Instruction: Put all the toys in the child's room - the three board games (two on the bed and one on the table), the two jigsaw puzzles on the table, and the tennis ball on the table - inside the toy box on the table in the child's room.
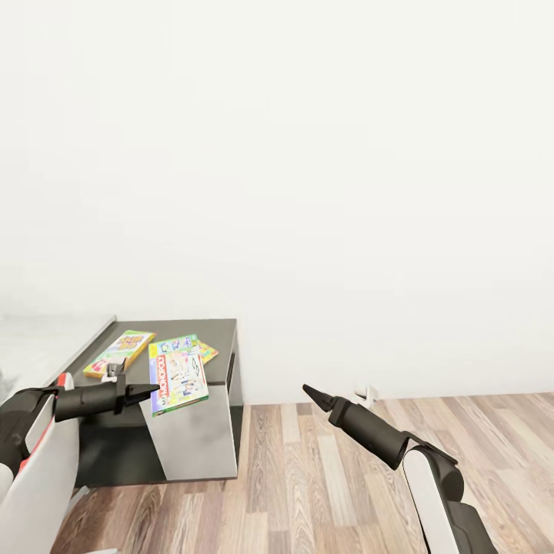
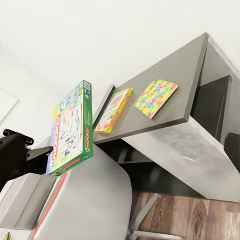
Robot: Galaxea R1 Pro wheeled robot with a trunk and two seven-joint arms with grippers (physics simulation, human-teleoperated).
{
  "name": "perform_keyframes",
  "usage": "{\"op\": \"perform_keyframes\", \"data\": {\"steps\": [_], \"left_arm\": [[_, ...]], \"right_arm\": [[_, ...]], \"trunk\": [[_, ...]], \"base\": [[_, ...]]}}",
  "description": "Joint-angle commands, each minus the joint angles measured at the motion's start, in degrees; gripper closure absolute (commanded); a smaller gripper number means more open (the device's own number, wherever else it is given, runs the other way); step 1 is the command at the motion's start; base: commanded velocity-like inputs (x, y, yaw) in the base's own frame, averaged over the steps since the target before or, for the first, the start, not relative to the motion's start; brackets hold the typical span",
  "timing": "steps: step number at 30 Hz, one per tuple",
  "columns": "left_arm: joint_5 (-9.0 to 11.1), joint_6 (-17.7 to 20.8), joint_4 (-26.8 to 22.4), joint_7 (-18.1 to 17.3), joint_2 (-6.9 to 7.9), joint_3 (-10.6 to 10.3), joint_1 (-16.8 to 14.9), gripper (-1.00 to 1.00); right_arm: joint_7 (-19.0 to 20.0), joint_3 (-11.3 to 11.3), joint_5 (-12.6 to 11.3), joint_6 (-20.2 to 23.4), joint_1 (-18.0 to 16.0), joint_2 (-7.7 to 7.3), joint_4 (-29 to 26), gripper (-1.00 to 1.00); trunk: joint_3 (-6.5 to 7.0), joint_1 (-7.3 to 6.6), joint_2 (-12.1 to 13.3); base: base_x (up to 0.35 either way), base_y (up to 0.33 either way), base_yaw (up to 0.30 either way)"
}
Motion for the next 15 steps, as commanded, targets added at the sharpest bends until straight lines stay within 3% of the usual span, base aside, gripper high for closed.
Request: {"op": "perform_keyframes", "data": {"steps": [1,15], "left_arm": [[0.11,0.41,0.0,-0.09,0.01,-0.02,-0.04,1.0],[0.11,0.41,0.0,-0.09,0.01,-0.03,-0.04,1.0]], "right_arm": [[0.14,-0.15,-0.09,0.39,-0.05,0.07,-0.02,-1.0],[0.28,-0.08,-0.09,0.28,-0.05,0.07,-0.1,-1.0]], "trunk": [[0.11,-0.22,0.36],[2.62,-3.29,5.98]], "base": [[0.0,0.0,0.0],[0.0,0.0,0.0]]}}
